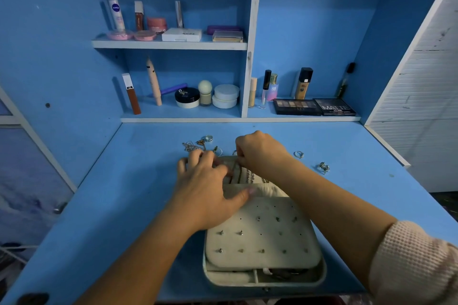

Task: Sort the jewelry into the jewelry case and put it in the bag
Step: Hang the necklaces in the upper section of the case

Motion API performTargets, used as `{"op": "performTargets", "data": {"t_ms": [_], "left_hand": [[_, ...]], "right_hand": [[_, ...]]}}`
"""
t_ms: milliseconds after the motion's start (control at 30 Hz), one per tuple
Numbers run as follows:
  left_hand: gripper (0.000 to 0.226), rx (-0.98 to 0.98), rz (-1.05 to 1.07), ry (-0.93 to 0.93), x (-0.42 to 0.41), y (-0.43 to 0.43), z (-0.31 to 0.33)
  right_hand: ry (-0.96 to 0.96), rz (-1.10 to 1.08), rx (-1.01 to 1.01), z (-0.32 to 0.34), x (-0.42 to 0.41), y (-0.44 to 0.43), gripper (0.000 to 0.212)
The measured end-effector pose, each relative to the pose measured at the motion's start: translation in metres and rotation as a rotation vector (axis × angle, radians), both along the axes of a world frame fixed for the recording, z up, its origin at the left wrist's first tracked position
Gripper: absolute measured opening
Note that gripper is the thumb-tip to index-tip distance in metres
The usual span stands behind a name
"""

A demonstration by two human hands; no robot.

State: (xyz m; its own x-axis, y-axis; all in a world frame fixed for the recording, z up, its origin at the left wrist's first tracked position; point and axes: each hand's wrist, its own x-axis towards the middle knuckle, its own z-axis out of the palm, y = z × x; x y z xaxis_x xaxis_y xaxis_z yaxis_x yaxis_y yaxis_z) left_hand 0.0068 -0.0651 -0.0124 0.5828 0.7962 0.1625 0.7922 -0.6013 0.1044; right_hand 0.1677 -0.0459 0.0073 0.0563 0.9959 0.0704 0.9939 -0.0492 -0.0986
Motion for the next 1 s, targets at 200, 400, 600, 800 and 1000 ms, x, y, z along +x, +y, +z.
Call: {"op": "performTargets", "data": {"t_ms": [200, 400, 600, 800, 1000], "left_hand": [[0.086, 0.017, 0.001, 0.035, 0.001, 0.000, -0.001], [0.083, -0.007, -0.007, -0.019, -0.001, 0.002, -0.003], [0.075, -0.049, 0.039, -0.066, 0.000, 0.000, -0.005], [0.069, -0.111, 0.015, -0.165, -0.004, 0.003, -0.009], [0.065, -0.204, 0.001, -0.194, -0.004, 0.001, -0.006]], "right_hand": [[0.146, -0.223, -0.027, 0.003, -0.009, 0.005, 0.020], [0.002, -0.170, -0.219, 0.027, -0.014, 0.014, 0.028], [-0.024, -0.039, -0.618, 0.048, -0.010, 0.008, 0.026], [0.040, -0.009, -0.347, 0.023, -0.001, -0.011, 0.015], [0.120, 0.080, -0.074, 0.014, 0.005, -0.017, 0.007]]}}
